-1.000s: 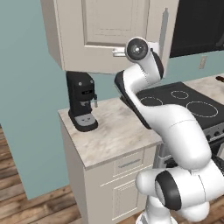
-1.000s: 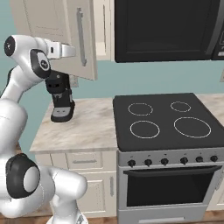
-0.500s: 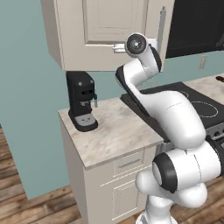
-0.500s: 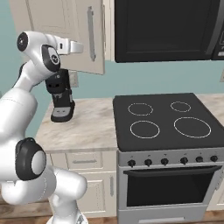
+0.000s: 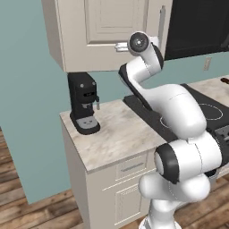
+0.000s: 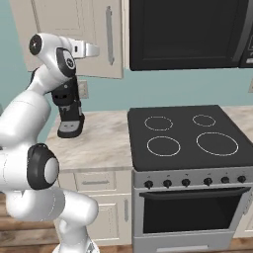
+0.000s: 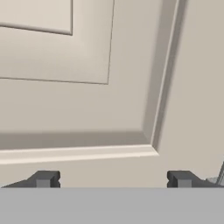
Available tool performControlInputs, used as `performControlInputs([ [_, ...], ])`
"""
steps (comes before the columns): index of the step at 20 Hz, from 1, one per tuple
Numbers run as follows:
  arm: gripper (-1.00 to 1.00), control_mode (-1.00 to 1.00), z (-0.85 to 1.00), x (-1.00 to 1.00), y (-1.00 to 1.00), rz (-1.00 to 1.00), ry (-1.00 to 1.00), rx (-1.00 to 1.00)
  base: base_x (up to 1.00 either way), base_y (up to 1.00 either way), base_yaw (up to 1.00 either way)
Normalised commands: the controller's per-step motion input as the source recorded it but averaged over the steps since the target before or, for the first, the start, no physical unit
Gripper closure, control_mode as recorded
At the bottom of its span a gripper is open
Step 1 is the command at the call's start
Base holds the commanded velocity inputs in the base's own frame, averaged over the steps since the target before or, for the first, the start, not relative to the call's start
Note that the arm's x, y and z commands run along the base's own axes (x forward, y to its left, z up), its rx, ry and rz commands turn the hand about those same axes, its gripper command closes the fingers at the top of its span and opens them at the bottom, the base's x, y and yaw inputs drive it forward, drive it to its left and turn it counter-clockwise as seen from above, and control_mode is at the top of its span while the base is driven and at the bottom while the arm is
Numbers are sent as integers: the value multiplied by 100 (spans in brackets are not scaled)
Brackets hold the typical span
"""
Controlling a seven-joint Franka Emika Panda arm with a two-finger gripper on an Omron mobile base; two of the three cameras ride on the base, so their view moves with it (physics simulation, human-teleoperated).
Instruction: Close all open cabinet doors.
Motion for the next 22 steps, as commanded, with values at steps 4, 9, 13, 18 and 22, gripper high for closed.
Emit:
performControlInputs([
  [4, -100, -100, 0, 44, -20, 5, 0, 0, 0, 0, 0],
  [9, -100, -100, 0, 48, -27, 10, 0, 2, 0, 0, 0],
  [13, -100, -100, 0, 44, -24, 13, 0, 4, 0, 0, 0],
  [18, -100, -100, 0, 31, -10, 16, 0, 4, 0, 0, 0],
  [22, -100, -100, 0, 21, -4, 16, 0, 5, 0, 0, 0],
])
